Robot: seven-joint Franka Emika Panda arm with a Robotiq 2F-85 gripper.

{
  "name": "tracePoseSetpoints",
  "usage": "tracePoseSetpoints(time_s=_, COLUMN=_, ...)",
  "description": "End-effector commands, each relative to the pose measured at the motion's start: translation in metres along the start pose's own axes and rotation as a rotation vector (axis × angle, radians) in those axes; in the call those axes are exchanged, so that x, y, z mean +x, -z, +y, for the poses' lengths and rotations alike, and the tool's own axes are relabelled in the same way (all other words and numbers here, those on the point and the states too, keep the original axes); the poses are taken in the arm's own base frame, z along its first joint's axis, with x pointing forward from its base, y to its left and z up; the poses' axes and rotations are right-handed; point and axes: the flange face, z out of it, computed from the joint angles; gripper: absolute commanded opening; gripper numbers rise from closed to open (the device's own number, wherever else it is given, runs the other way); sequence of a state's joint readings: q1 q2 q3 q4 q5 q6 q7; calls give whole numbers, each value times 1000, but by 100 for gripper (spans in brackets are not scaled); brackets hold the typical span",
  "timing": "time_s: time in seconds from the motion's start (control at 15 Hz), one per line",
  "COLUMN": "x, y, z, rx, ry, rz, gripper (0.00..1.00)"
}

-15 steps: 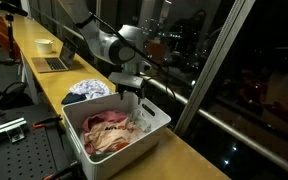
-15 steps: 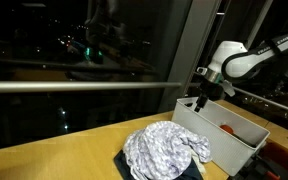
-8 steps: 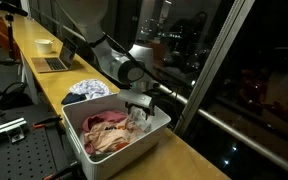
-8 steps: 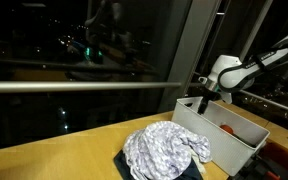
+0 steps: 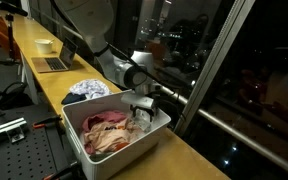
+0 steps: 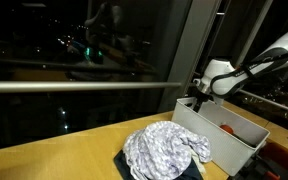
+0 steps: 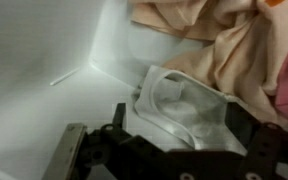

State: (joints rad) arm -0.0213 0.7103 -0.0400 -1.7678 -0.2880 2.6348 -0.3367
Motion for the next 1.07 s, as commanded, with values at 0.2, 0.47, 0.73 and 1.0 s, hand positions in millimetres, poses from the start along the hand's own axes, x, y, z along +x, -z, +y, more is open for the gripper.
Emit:
tracePoseSetpoints(time_s=0.2, x=7, y=-27, z=14, rx=-50, ry=-56, rz=6, gripper=87)
tracePoseSetpoints(time_s=0.47, x=10, y=-41, z=14, rx=-37, ry=-75, rz=0, gripper=59)
tracePoseSetpoints(time_s=0.73, x=10, y=-49, z=11, rx=-31, ry=-82, rz=-10, gripper=31)
tracePoseSetpoints(time_s=1.0, x=6, y=-32, z=0, rx=-24, ry=-80, rz=-17, gripper=2)
